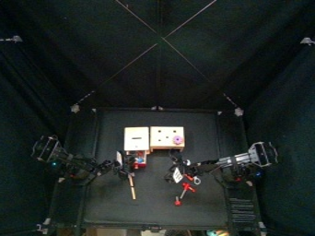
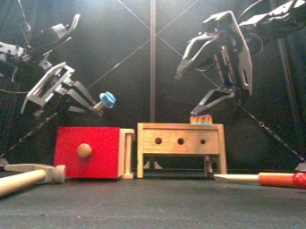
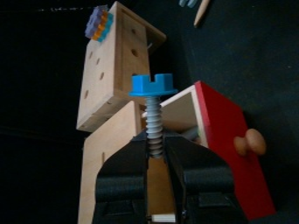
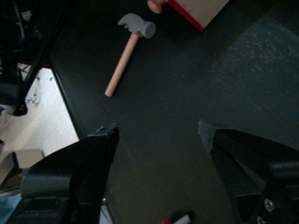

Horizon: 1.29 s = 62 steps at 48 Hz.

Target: Drop blue screw into drawer

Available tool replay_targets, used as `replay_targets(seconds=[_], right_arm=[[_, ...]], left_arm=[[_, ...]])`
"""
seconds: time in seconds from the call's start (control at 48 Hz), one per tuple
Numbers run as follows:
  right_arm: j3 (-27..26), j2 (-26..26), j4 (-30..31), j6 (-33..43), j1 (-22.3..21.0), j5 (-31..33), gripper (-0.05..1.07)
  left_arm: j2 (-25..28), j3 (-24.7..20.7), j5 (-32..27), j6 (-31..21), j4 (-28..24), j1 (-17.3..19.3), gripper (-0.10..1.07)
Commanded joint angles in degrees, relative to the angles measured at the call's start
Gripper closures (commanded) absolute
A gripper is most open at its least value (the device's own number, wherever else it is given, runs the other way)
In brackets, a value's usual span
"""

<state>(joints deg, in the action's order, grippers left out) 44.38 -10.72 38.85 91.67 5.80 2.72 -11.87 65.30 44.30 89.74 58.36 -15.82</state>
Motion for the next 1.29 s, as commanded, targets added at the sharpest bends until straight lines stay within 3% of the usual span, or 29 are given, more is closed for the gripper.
replay_targets(seconds=[0.0,0.125,0.354,0.771,0.917,1.042,1.271], right_arm=[[-0.4,-1.1,-0.1,0.2,0.1,-0.2,0.01],[-0.5,-1.1,-0.2,0.2,0.1,-0.1,0.01],[-0.8,-1.1,-0.3,0.2,0.1,0.4,0.01],[-0.8,-1.1,-0.6,0.0,0.6,2.6,0.01],[0.2,-1.1,-0.5,-0.4,4.3,6.0,0.01],[1.1,-1.1,0.1,-0.4,10.1,10.5,0.01],[0.4,-1.1,-0.5,-0.4,17.6,16.1,0.01]], left_arm=[[-0.5,-0.6,-0.8,-0.1,0.1,0.9,0.41],[-0.4,-0.6,-0.8,-0.1,0.0,1.8,0.35],[-0.5,-0.3,-0.8,-0.3,0.1,4.1,0.35],[-0.9,-0.7,-1.1,-0.4,-0.1,3.7,0.35],[-2.8,-1.9,-1.1,-0.7,-0.1,1.3,0.35],[-5.0,-2.7,-1.1,-1.8,-0.1,-1.0,0.35],[-8.3,-2.1,-1.1,-6.7,-2.6,-1.6,0.35]])
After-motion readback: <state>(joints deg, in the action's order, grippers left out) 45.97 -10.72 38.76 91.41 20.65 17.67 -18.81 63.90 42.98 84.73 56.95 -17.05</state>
